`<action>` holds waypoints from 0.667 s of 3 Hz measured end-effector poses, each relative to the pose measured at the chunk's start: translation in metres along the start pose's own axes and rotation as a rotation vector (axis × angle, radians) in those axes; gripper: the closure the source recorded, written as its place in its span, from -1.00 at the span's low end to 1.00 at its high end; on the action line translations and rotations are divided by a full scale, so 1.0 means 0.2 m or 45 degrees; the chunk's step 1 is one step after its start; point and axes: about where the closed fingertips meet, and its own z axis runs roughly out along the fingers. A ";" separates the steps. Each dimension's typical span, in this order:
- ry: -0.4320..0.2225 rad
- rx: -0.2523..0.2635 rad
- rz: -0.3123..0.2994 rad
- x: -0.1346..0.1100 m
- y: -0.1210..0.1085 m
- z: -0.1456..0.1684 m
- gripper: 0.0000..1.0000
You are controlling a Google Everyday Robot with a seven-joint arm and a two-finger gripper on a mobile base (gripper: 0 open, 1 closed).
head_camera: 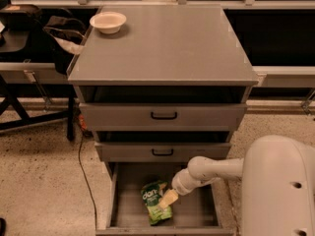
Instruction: Pick green rice chip bag from bottom drawer and place on counter
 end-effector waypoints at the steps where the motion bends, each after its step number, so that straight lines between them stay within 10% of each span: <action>1: -0.065 -0.090 -0.017 0.03 -0.04 0.10 -1.00; 2: -0.090 -0.110 -0.004 0.07 -0.09 0.17 -1.00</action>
Offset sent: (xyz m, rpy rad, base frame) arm 0.0245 -0.0073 -0.0606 0.1288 0.0200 -0.0056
